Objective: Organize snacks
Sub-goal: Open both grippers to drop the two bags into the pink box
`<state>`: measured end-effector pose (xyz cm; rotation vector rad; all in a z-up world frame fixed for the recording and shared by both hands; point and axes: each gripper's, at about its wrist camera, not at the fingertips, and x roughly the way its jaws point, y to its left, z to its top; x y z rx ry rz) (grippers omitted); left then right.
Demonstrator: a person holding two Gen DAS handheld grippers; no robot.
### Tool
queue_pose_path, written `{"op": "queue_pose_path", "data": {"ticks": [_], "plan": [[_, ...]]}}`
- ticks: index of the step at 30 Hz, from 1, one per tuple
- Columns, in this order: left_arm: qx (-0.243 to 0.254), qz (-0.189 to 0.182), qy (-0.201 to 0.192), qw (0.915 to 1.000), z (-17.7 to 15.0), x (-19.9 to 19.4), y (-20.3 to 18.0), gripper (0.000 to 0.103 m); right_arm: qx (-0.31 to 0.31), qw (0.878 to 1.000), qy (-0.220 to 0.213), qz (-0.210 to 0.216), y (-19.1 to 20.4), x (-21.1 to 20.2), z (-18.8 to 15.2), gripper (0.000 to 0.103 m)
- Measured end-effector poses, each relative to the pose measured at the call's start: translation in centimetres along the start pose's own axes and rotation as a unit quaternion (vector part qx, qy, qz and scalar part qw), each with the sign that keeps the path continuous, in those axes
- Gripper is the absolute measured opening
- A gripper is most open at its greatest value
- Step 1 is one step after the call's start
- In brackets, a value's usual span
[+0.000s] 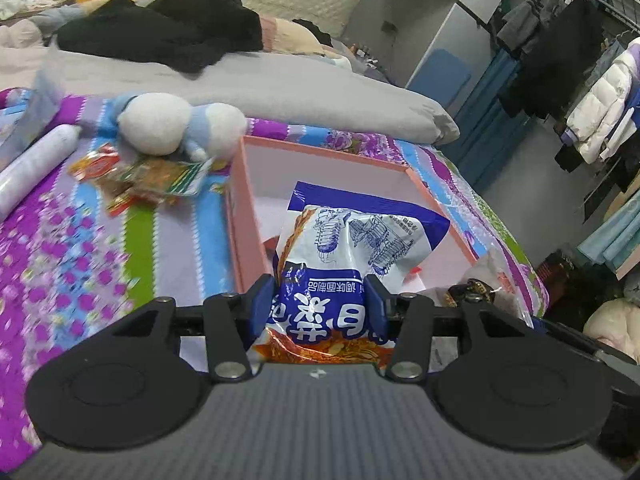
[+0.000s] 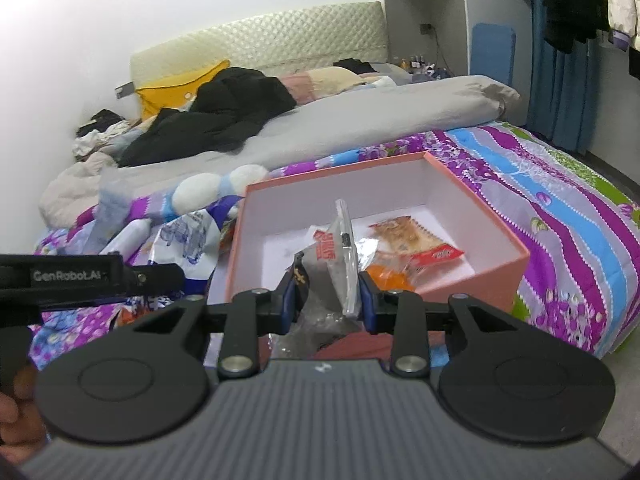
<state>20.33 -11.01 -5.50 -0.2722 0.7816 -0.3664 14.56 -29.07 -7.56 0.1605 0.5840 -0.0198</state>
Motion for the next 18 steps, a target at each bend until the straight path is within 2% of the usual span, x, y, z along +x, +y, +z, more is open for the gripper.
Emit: {"op": "queue_pose_path", "data": {"ticks": [9, 18], "plan": [[0.0, 0.006, 0.024, 0.9997, 4.6, 7.8, -0.1, 0.055, -0.001, 1.0, 0.016, 0.006, -2.4, 6.7, 4.2, 0.035], [0.009, 0.007, 0.055, 0.9984, 6.3, 15.1, -0.7, 0.055, -0.003, 0.998, 0.06, 0.004, -4.7, 13.4, 4.5, 0.036]]}}
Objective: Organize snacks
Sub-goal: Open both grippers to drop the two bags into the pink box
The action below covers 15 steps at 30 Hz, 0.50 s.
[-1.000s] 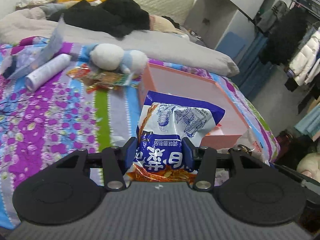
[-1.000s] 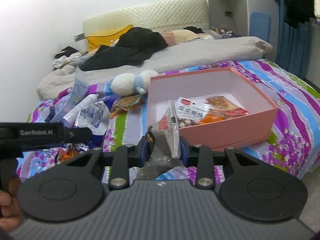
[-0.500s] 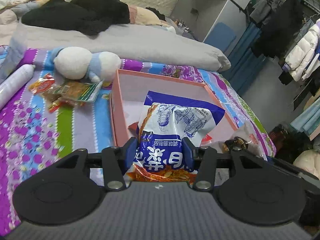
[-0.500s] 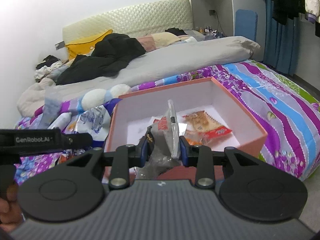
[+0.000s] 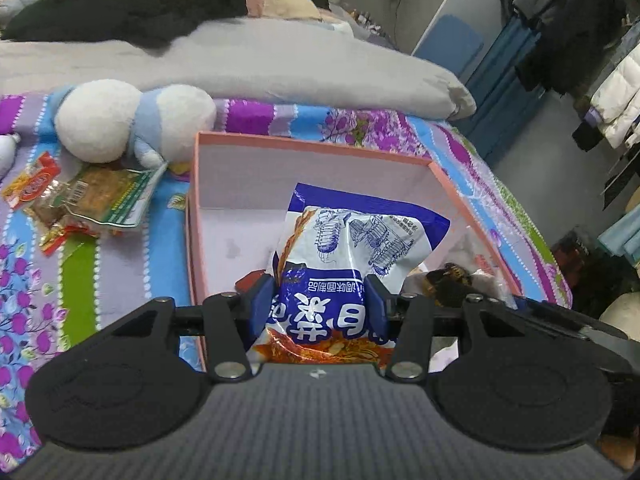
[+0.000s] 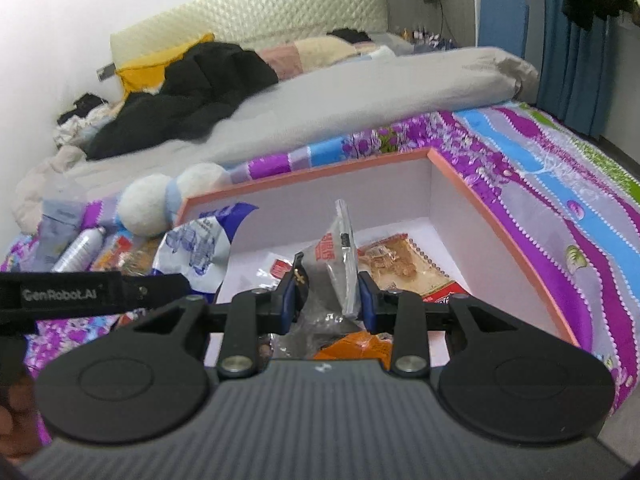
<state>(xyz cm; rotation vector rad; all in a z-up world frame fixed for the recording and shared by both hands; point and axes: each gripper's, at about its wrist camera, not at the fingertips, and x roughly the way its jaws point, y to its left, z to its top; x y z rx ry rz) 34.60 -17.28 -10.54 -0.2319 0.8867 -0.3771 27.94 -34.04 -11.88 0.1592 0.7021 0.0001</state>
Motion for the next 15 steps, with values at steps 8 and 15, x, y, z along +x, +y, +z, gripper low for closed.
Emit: {"op": "queue_pose_path", "data": {"ticks": [8, 15], "plan": [[0.0, 0.015, 0.017, 0.9997, -0.1, 2.3, 0.5, 0.059, 0.013, 0.998, 0.061, -0.005, -0.9, 4.1, -1.5, 0.04], [0.023, 0.021, 0.004, 0.9995, -0.6, 0.4, -0.7, 0.066, 0.014, 0.999, 0.04, 0.003, -1.0, 2.1, -1.4, 0.062]]}}
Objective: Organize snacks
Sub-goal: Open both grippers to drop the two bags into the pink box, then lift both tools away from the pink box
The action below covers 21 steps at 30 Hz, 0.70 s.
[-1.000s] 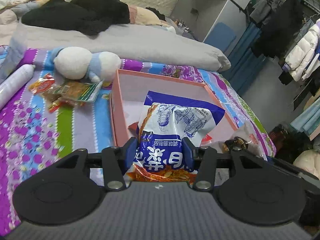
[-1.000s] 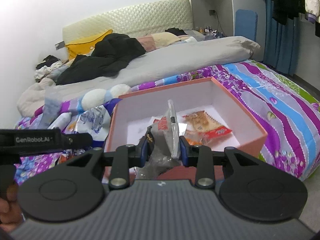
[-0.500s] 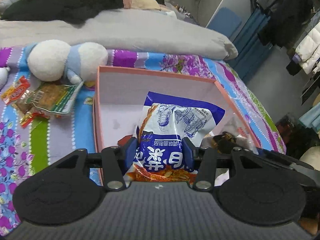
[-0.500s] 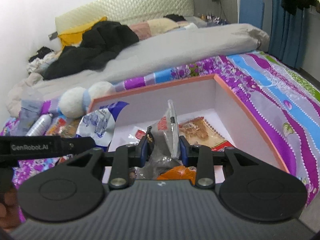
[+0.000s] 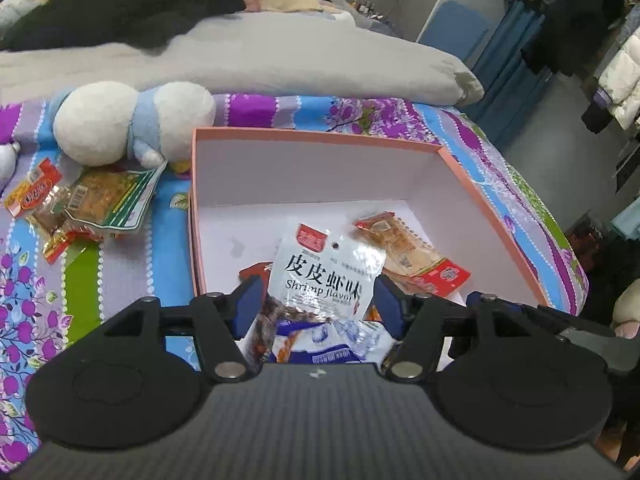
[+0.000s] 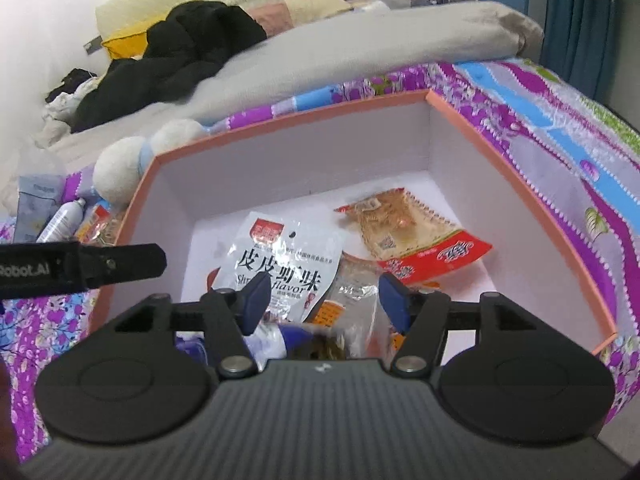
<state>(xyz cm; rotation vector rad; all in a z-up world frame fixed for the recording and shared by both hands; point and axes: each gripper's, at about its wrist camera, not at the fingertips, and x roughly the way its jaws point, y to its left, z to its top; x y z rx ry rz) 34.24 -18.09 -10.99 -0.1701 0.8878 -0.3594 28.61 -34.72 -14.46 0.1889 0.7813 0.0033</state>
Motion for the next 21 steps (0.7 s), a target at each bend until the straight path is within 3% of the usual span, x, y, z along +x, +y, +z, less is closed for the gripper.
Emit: {"op": "queue_pose_path", "data": {"ticks": [10, 21], "plan": [[0.001, -0.003, -0.044, 0.999, -1.9, -7.2, -0.5, 0.066, -0.006, 0.999, -0.032, 0.012, 1.4, -5.5, -1.3, 0.062], [-0.012, 0.004, -0.076, 0.997, -6.9, -15.5, 1.9, 0.066, -0.012, 0.998, -0.061, 0.027, 5.1, -11.8, -4.8, 0.062]]}}
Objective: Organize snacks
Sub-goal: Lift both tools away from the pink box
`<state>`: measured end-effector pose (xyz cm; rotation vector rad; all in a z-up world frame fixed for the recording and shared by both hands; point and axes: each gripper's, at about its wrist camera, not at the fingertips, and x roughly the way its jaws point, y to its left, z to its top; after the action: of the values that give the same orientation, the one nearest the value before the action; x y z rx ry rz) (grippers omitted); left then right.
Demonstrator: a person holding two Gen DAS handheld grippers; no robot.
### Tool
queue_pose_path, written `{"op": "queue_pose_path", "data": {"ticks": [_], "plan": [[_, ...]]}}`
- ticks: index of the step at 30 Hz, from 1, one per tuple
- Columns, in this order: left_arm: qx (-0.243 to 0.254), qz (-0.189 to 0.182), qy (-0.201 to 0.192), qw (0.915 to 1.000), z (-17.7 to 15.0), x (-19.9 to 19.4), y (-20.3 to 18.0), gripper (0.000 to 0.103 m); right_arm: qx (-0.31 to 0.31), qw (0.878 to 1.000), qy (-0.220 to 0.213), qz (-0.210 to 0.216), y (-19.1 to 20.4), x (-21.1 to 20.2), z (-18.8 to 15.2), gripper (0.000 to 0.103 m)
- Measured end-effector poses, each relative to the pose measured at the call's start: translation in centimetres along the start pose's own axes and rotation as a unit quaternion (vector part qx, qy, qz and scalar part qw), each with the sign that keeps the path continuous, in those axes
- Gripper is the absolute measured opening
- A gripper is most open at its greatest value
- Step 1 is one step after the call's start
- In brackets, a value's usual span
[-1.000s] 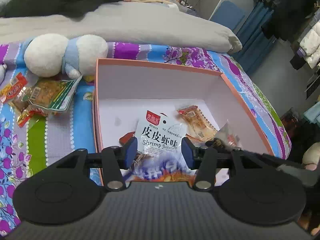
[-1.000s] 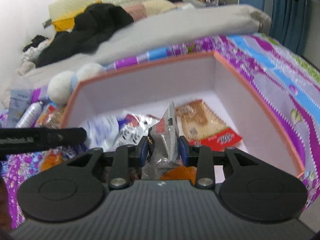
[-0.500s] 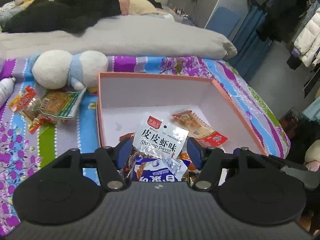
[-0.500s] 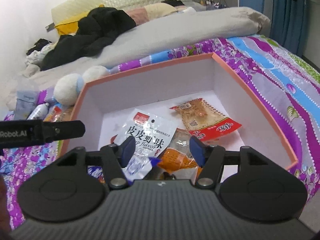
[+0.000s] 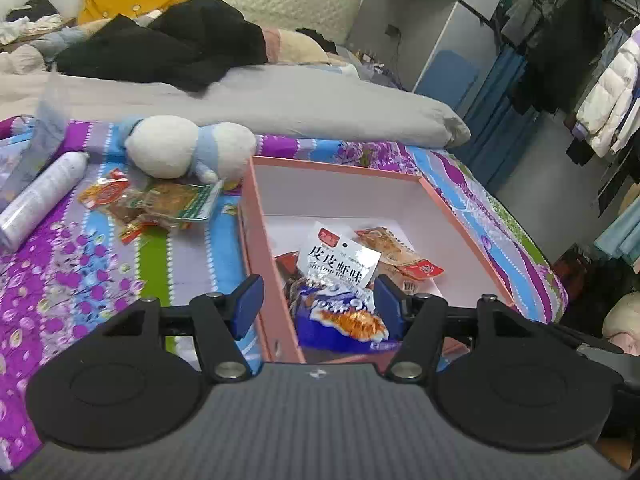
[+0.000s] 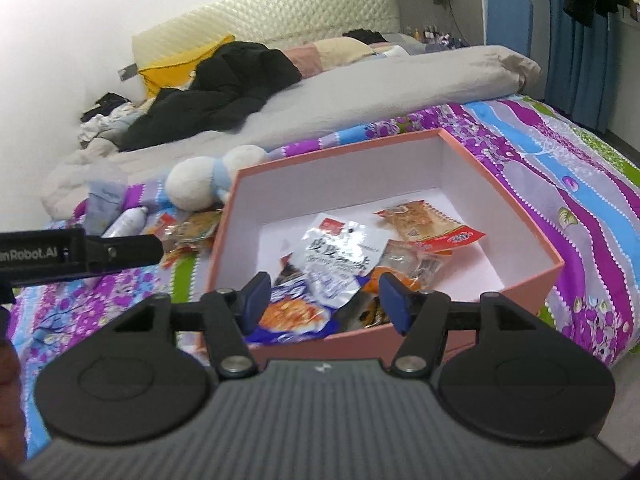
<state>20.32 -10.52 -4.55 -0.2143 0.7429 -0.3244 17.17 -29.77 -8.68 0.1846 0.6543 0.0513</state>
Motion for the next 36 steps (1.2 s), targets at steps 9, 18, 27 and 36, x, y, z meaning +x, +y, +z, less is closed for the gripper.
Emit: {"op": "queue_pose_path", "data": {"ticks": [9, 18, 27, 36], "plan": [[-0.016, 0.01, -0.032, 0.9993, -3.5, -7.0, 2.1, 0.066, -0.014, 0.999, -0.025, 0.023, 3.3, -4.5, -2.5, 0.062], [-0.032, 0.03, -0.044, 0.998, -6.7, -12.0, 4.9, 0.066, -0.021, 0.998, -0.03, 0.055, 6.7, -7.2, -5.1, 0.062], [-0.045, 0.048, -0.064, 0.9958, -9.1, -16.1, 6.8, 0.066, -0.041, 0.995, -0.027, 0.089, 10.1, -9.0, -6.8, 0.062], [-0.073, 0.077, -0.093, 0.99, -11.1, -19.5, 8.5, 0.066, -0.028, 0.992, -0.018, 0.124, 11.7, -9.5, -7.4, 0.062]]}}
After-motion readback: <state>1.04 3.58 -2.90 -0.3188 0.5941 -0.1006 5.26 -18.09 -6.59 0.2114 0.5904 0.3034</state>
